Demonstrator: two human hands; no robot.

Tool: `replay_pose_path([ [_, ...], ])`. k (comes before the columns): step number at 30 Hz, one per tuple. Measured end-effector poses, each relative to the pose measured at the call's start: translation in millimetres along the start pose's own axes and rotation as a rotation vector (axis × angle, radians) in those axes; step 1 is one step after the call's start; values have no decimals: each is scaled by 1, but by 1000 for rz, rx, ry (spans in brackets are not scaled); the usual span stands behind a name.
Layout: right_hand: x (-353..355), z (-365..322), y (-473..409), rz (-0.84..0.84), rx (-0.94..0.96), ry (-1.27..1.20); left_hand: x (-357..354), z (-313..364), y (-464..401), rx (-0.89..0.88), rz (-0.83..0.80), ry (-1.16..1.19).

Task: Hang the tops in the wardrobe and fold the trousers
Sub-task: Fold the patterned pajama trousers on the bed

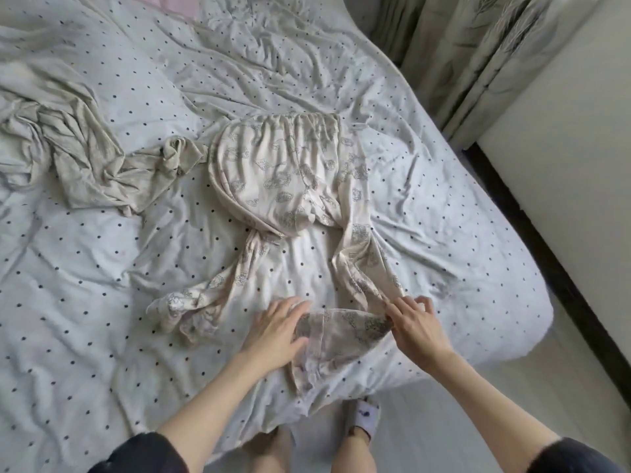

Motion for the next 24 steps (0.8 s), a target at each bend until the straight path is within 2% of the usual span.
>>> replay_pose_path([
  [4, -24, 38, 20, -79, 32, -86, -40, 47, -17, 24, -49, 149],
  [8, -66, 69, 36, -304, 61, -199, -57, 69, -47, 193, 115, 484],
  [10, -80, 75, 38, -403, 89, -250, -51, 70, -65, 289, 243, 472],
  [13, -81, 79, 28, -373, 98, -381, -41, 85, -95, 342, 284, 335],
  [17, -82, 107, 30, -337, -272, -919, -39, 96, -111, 478, 348, 586],
  [20, -73, 126, 33, -221, -461, -1202, -23, 125, -114, 353, 414, 726],
  [22, -66, 139, 37, -166, -586, -1378, -16, 165, -124, 187, 303, 783],
  [24, -63, 157, 47, -114, -749, -1530, -17, 213, -132, 14, 85, 702],
])
Point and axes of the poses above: each hand's wrist, its own y-axis away from the middle knuckle, its own x-axis out of the back of the hand, z = x × y, the point moved 9 cm from there along -y, towards the middle knuckle, and after that the axes turned 2 degrees about -x, right-handed, at the moved point
